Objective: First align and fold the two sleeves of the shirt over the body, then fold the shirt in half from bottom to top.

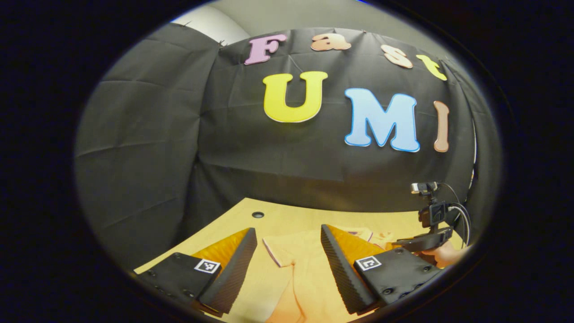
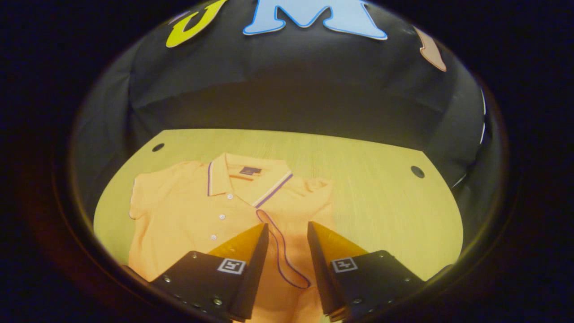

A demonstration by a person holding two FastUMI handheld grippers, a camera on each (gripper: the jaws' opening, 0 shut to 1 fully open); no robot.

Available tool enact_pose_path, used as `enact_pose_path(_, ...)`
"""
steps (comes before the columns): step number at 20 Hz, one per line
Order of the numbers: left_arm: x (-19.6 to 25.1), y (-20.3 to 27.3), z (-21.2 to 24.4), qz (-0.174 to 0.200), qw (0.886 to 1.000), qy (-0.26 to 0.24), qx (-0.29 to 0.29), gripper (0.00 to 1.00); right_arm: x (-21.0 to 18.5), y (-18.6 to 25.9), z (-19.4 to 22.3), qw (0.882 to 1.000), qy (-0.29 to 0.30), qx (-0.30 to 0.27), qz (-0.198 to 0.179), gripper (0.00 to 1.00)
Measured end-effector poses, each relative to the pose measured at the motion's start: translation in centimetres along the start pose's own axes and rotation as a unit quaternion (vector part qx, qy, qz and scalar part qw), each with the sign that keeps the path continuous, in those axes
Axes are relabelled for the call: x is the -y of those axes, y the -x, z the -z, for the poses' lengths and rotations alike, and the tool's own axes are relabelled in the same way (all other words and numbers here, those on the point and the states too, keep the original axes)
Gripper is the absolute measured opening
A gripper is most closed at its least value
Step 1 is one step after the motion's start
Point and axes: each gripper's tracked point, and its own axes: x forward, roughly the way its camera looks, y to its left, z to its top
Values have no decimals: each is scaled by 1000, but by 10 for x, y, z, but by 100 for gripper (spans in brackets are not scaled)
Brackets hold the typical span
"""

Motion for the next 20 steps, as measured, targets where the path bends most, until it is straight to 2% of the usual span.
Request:
enact_pose_path(1, 4, -5, 0, 11, 1000, -1, 0, 95, 0, 11, -6, 1000, -3, 11, 0, 63)
enact_pose_path(2, 7, -10, 1, 21, 1000, -2, -1, 95, -2, 23, -11, 1000, -7, 24, 2, 64)
enact_pose_path(3, 9, -15, 3, 30, 1000, -3, -3, 95, -7, 35, -17, 999, -11, 35, -2, 68)
enact_pose_path(5, 10, -27, 8, 48, 999, -4, -9, 95, -10, 57, -23, 998, -12, 53, 3, 89)
enact_pose_path(7, 9, -41, 19, 66, 998, -10, -18, 95, -13, 82, -31, 997, -5, 73, 17, 94)
enact_pose_path(9, 6, -57, 28, 82, 996, -13, -30, 96, -18, 107, -37, 995, -2, 91, 30, 96)
enact_pose_path(13, -5, -98, 50, 96, 994, -11, -52, 96, -30, 154, -44, 991, 5, 122, 54, 95)
enact_pose_path(20, -33, -174, 98, 52, 995, -9, -83, 94, -59, 203, -44, 989, 14, 141, 48, 96)
